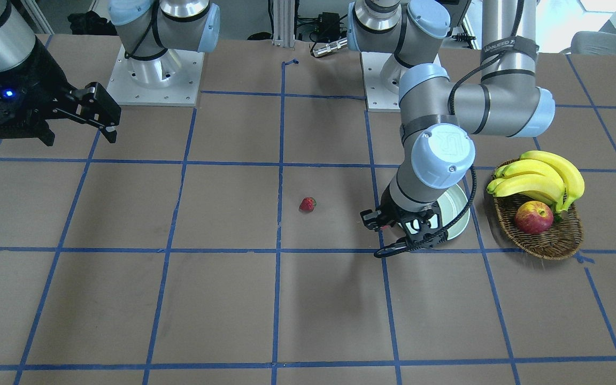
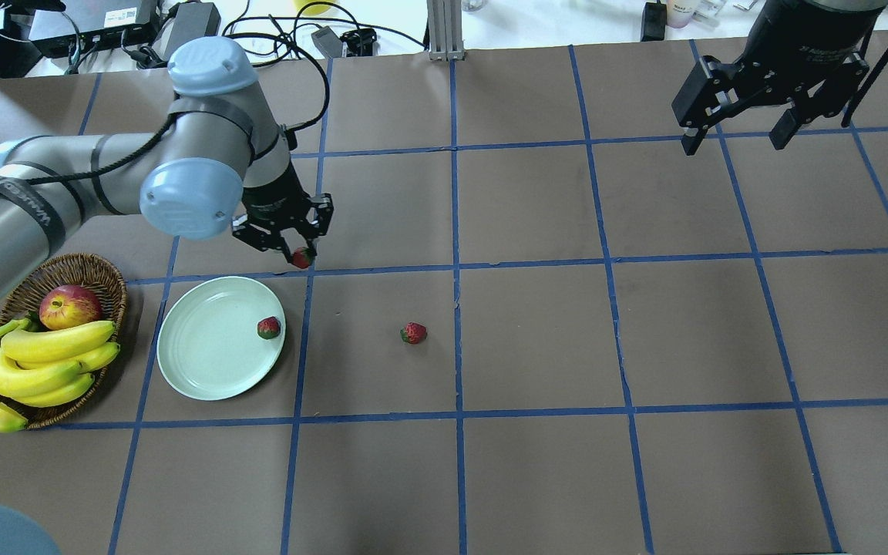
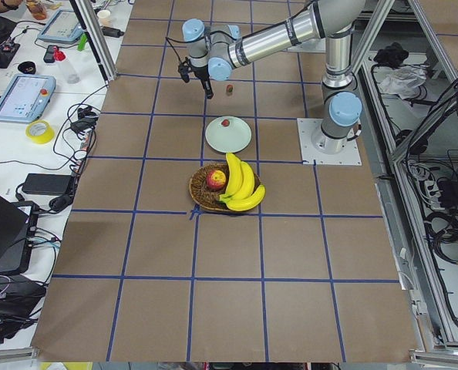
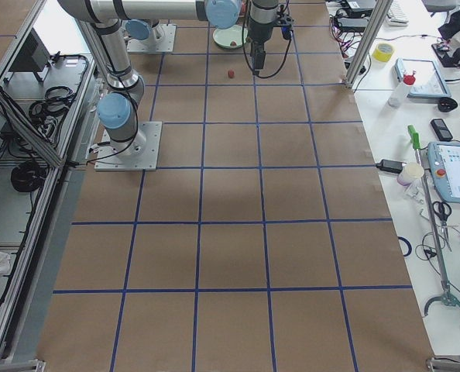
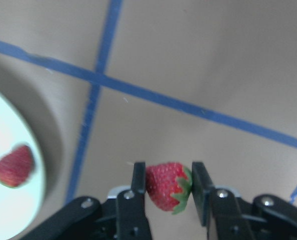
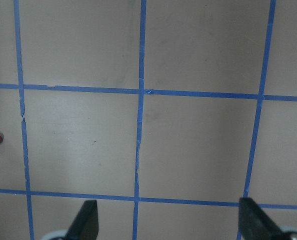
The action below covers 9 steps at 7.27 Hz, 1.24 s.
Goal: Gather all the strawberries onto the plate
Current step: 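Carry the strawberry onto the plate and release it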
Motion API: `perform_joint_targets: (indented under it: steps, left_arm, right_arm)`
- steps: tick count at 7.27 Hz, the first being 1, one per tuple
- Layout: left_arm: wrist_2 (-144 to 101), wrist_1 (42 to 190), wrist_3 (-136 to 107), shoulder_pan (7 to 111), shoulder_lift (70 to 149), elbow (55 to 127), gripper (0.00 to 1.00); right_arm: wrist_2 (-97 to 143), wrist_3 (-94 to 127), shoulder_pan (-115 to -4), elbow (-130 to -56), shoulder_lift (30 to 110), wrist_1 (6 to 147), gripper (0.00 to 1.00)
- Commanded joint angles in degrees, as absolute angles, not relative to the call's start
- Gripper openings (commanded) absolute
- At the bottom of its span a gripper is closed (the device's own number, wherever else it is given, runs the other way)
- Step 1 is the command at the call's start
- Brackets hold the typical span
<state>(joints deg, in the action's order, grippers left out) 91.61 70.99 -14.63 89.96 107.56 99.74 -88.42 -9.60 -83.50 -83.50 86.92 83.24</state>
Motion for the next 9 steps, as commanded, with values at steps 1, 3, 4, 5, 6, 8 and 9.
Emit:
perform_joint_targets:
  steps: [1,3,4,5,6,8,9]
  left_arm:
    - [95.4,73.0,-2.3,81.9,107.1,103.0,0.0]
    - [96.2,72.3,3.7,76.8,107.3,106.8,0.0]
    - [97.5,72.3,5.0,76.7,107.7,107.5,0.0]
    - [97.5,72.3,5.0,76.8,107.7,107.8,0.82]
    - [96.9,72.4,4.4,76.9,107.5,108.0,1.0]
    - [96.2,72.1,3.5,78.0,107.1,107.5,1.0]
    - [94.2,71.6,2.4,79.2,106.8,106.8,1.0]
  right_arm:
    - [-88.4,-9.6,-83.5,-83.5,86.9,83.2,1.0]
    - [-88.4,-9.7,-83.5,-83.6,86.9,83.3,1.0]
    - [-88.4,-9.7,-83.5,-83.6,86.8,83.3,1.0]
    - [-88.4,-9.7,-83.5,-83.6,86.8,83.3,1.0]
    - [-88.4,-9.7,-83.5,-83.6,86.8,83.3,1.0]
    - [-88.4,-9.7,-83.5,-83.6,86.8,83.3,1.0]
    - [-88.4,-9.7,-83.5,-83.6,86.8,83.3,1.0]
